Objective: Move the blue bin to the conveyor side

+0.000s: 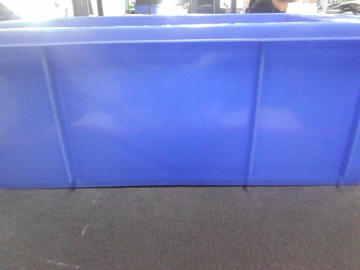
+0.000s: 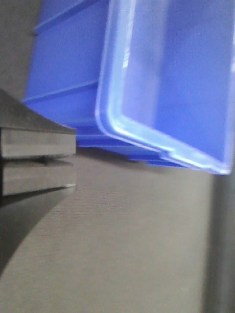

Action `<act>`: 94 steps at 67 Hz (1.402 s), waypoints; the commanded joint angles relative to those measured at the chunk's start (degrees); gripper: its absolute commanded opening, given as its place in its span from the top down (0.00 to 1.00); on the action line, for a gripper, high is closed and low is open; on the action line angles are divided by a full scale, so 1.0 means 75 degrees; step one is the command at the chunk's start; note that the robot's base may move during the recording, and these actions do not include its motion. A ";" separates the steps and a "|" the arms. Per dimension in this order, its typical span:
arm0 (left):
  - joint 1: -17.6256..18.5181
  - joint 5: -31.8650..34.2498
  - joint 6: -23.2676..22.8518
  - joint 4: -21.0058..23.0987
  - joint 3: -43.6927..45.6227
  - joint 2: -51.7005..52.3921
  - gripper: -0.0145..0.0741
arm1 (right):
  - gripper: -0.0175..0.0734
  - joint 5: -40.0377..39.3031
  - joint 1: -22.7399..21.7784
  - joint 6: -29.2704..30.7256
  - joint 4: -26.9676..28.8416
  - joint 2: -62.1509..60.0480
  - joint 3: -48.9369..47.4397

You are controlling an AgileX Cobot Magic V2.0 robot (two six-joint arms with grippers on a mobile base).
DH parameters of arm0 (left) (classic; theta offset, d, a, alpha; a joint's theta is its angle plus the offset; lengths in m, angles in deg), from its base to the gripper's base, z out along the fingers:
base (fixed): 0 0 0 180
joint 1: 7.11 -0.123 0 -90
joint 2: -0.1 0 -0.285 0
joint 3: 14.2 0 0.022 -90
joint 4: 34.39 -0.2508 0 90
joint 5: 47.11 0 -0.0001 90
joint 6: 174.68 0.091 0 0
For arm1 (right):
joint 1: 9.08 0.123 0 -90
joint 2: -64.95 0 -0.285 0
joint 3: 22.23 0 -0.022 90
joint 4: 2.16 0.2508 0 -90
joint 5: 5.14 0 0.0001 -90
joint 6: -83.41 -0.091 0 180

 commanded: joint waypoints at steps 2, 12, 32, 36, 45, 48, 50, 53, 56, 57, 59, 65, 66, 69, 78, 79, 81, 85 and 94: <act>-0.0017 0.0216 0.0039 0.0003 -0.0035 0.0344 0.86 | 0.90 -0.0382 -0.0012 0.0049 -0.0112 -0.0792 0.0072; -0.0017 0.0216 0.0039 0.0003 -0.0035 0.0578 0.86 | 0.90 -0.0441 -0.0012 0.0049 -0.0112 -0.1084 0.0055; -0.0017 0.0216 0.0039 0.0003 -0.0035 0.0594 0.86 | 0.90 -0.0789 -0.0012 0.0049 -0.0112 -0.1084 0.0057; -0.0017 0.0216 0.0039 0.0003 -0.0035 0.0594 0.86 | 0.90 -0.0803 -0.0012 0.0049 -0.0112 -0.1084 0.0057; -0.0017 0.0216 0.0039 0.0003 -0.0035 0.0594 0.86 | 0.90 -0.0803 -0.0012 0.0049 -0.0112 -0.1084 0.0057; -0.0017 0.0216 0.0039 0.0003 -0.0035 0.0594 0.86 | 0.90 -0.0820 -0.0012 0.0049 -0.0112 -0.1084 0.0057; -0.0017 0.0216 0.0039 0.0003 -0.0035 0.0594 0.86 | 0.90 -0.0836 -0.0012 0.0049 -0.0112 -0.1084 0.0057; -0.0017 0.0216 0.0039 0.0003 -0.0035 0.0594 0.86 | 0.90 -0.0836 -0.0012 0.0049 -0.0112 -0.1084 0.0057; -0.0017 0.0216 0.0039 0.0003 -0.0035 0.0594 0.86 | 0.90 -0.0836 -0.0012 0.0049 -0.0112 -0.1084 0.0057; -0.0017 0.0216 0.0039 0.0003 -0.0035 0.0594 0.86 | 0.90 -0.0836 -0.0012 0.0049 -0.0112 -0.1084 0.0057; -0.0017 0.0216 0.0039 0.0003 -0.0035 0.0594 0.86 | 0.90 -0.0836 -0.0012 0.0049 -0.0112 -0.1084 0.0057; -0.0017 0.0216 0.0039 0.0018 -0.0047 0.0594 0.86 | 0.90 -0.0836 -0.0012 0.0049 -0.0112 -0.1084 0.0057; -0.0017 0.0216 0.0039 0.0057 -0.0047 0.0594 0.86 | 0.90 -0.0836 -0.0012 0.0049 -0.0112 -0.1084 0.0057; -0.0017 0.0216 0.0039 0.0314 -0.0047 0.0607 0.86 | 0.90 -0.0836 -0.0012 0.0049 -0.0112 -0.1084 0.0057; -0.0205 0.0259 0.0449 0.0952 -0.0132 0.0741 0.86 | 0.90 -0.0836 -0.0012 0.0049 -0.0112 -0.1084 0.0057; -0.0257 0.0301 0.0608 0.0985 -0.0187 0.0798 0.86 | 0.90 -0.0836 -0.0012 0.0049 -0.0112 -0.1084 0.0057; -0.0304 0.0396 0.0823 0.0998 -0.0286 0.0881 0.86 | 0.90 -0.0836 -0.0012 0.0049 -0.0112 -0.1084 0.0057; -0.0411 0.0694 0.1139 0.1017 -0.0656 0.1136 0.86 | 0.90 -0.0836 -0.0012 0.0049 -0.0112 -0.1084 0.0057; -0.0545 0.1400 0.1139 0.1087 -0.1679 0.1910 0.86 | 0.90 -0.0836 -0.0012 0.0049 -0.0112 -0.1084 0.0057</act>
